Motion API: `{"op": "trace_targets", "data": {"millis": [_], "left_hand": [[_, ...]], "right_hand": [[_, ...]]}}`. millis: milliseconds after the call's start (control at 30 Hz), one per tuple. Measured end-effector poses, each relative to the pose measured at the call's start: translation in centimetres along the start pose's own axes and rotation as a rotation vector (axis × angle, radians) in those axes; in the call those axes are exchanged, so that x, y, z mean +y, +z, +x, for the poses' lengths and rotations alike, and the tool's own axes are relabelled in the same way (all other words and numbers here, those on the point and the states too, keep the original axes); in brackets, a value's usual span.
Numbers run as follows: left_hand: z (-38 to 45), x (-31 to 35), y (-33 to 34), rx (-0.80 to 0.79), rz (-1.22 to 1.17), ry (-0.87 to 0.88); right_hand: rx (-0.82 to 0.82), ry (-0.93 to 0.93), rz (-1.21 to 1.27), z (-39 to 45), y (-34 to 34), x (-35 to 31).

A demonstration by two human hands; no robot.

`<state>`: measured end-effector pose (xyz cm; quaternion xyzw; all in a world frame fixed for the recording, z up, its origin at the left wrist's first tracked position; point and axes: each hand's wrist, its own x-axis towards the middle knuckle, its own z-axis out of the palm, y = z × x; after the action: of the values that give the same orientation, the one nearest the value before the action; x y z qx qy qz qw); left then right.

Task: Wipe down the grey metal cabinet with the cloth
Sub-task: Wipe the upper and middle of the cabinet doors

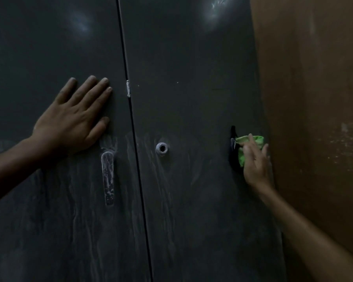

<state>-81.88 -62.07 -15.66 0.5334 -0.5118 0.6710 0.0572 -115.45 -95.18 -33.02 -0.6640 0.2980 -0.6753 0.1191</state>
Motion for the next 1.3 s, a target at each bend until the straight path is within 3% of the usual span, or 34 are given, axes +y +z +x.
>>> {"op": "trace_targets", "data": {"millis": [133, 267, 333, 433, 500, 600, 633, 667, 733, 833, 900, 1000, 1067, 1133, 1200, 1233, 1300], "left_hand": [[0.1, 0.0, 0.1, 0.022, 0.0, 0.003], [0.0, -0.2, 0.5, 0.042, 0.008, 0.005], [0.0, -0.2, 0.6, 0.044, 0.01, 0.014], [0.1, -0.4, 0.8, 0.052, 0.003, 0.02], [0.1, -0.5, 0.7, 0.055, 0.009, 0.02], [0.1, 0.0, 0.4, 0.029, 0.009, 0.01], [0.1, 0.1, 0.2, 0.017, 0.006, 0.008], [0.2, 0.1, 0.0, 0.004, 0.003, 0.009], [0.0, 0.1, -0.3, -0.007, 0.001, 0.01], [0.1, 0.2, -0.4, -0.012, -0.005, 0.012], [-0.1, 0.2, -0.5, -0.008, -0.006, 0.007], [0.0, 0.4, -0.7, -0.01, -0.009, 0.01], [0.0, 0.4, -0.8, -0.018, -0.017, 0.011], [-0.1, 0.3, -0.8, -0.015, -0.008, 0.011], [0.1, 0.2, -0.7, -0.011, -0.009, 0.022], [0.1, 0.3, -0.7, -0.007, -0.01, 0.024], [0.0, 0.4, -0.6, 0.001, -0.007, 0.011]], "right_hand": [[0.161, 0.256, 0.134, 1.1, 2.4, -2.8], [0.228, 0.536, 0.057, 4.7, 3.0, -5.2], [0.22, 0.471, 0.002, 4.3, 4.1, -6.4], [0.166, 0.099, -0.059, -0.5, 6.2, -5.4], [0.152, 0.068, -0.12, -1.3, 5.5, -3.4], [0.267, 0.501, -0.051, 4.0, 3.7, -3.7], [0.255, 0.568, -0.025, 5.1, 3.6, -5.4], [0.243, 0.524, -0.042, 5.2, 4.2, -7.2], [0.201, 0.226, -0.09, 2.1, 6.5, -9.5], [0.12, -0.043, -0.161, -4.1, 7.7, -8.4], [0.131, 0.101, -0.193, -2.8, 6.4, -7.0], [0.257, 0.516, -0.115, 2.7, 5.2, -9.3], [0.239, 0.394, -0.133, 1.9, 6.9, -12.2], [0.166, 0.04, -0.147, -2.4, 9.1, -12.6], [0.091, -0.172, -0.206, -6.4, 9.0, -10.2], [0.078, -0.184, -0.244, -6.7, 8.3, -8.6], [0.117, 0.038, -0.245, -4.1, 6.5, -7.1]]}}
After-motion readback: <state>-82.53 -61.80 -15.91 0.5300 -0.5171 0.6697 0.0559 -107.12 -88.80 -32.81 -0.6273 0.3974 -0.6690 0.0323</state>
